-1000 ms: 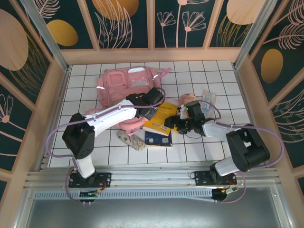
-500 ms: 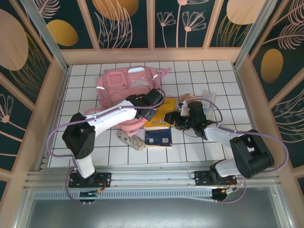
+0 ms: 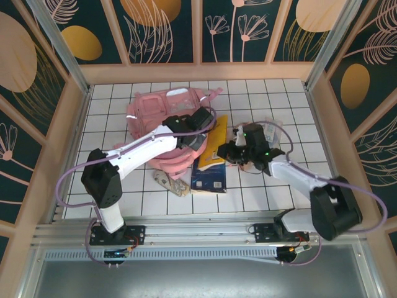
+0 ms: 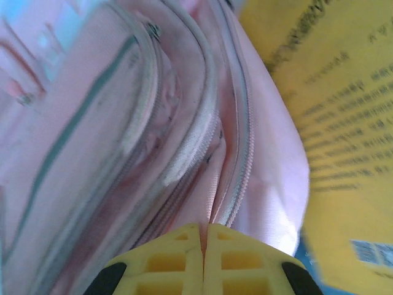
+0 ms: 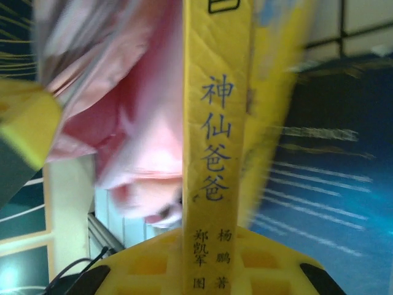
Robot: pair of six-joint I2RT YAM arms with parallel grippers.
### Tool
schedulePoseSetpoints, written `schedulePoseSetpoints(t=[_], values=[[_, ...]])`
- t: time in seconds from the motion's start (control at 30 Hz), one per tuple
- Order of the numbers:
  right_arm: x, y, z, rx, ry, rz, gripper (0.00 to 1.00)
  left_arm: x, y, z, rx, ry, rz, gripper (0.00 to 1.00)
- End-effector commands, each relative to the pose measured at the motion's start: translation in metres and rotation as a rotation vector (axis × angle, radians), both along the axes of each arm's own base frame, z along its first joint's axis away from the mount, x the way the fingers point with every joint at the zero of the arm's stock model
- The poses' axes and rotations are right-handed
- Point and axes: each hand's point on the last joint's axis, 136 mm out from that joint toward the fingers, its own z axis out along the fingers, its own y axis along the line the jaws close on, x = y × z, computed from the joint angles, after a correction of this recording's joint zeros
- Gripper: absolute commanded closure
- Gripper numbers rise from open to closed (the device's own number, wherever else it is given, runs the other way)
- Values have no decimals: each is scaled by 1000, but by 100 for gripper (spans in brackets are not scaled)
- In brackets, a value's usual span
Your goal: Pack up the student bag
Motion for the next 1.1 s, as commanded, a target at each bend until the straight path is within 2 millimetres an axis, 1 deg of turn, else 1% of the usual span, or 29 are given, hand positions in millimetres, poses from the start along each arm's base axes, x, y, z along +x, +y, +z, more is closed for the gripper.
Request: schedulePoseSetpoints(t=[0.0, 0.03, 0.1, 0.23, 0.3, 0.33, 0.37, 0.43, 0.5, 0.53, 0.63, 0.73, 0.87, 0.93, 1.0, 1.07], values=[[-15, -3, 68, 38, -132, 99, 100, 0, 1, 65, -53, -90, 22, 100], [-21, -3, 83, 65, -139, 122, 100, 1, 1, 73, -55, -100, 26, 100], [-33, -1, 107, 104, -147, 161, 100, 3, 3, 81, -49, -113, 30, 100], [-57, 4, 154, 231, -169, 233, 100, 4, 9, 89, -35, -137, 44, 100], [-66, 7, 164, 287, -164, 265, 100, 5, 9, 98, -44, -152, 51, 100], [-70, 9, 164, 307, -154, 282, 100, 6, 9, 104, -46, -162, 57, 100], [-73, 11, 159, 317, -139, 292, 100, 8, 10, 111, -52, -175, 61, 100], [-77, 13, 140, 325, -104, 303, 100, 11, 10, 125, -57, -201, 68, 100], [-81, 15, 119, 324, -59, 310, 100, 13, 12, 134, -63, -214, 75, 100], [-82, 15, 105, 318, -31, 306, 100, 14, 12, 137, -72, -218, 79, 100], [-87, 16, 75, 320, 25, 316, 100, 14, 13, 143, -86, -219, 91, 100], [-91, 19, 55, 312, 68, 322, 100, 13, 17, 146, -84, -224, 108, 100], [-92, 25, 49, 321, 90, 339, 100, 12, 18, 147, -96, -223, 120, 100], [-93, 29, 54, 327, 91, 349, 100, 12, 17, 146, -103, -217, 121, 100], [-100, 37, 60, 348, 96, 382, 100, 12, 15, 143, -105, -213, 119, 100], [-103, 42, 64, 368, 113, 393, 100, 13, 16, 140, -104, -215, 125, 100]])
